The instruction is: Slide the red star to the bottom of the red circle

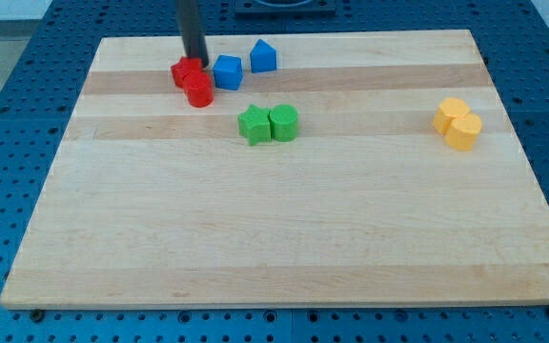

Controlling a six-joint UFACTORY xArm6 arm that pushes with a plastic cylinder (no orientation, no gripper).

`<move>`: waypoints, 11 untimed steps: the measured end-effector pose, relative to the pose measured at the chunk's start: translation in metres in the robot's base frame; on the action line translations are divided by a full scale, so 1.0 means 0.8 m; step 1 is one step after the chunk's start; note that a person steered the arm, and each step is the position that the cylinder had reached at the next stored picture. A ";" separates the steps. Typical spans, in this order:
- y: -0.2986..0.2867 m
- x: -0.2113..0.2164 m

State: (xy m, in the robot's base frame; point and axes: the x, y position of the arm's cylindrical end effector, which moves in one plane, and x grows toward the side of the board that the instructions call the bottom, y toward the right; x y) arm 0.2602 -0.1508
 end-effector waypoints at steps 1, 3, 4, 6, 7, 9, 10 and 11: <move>-0.055 0.030; -0.128 0.088; -0.132 0.056; -0.039 0.013; -0.032 0.011; -0.031 0.061; -0.035 0.074; -0.046 0.101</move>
State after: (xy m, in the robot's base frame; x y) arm 0.3408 -0.1873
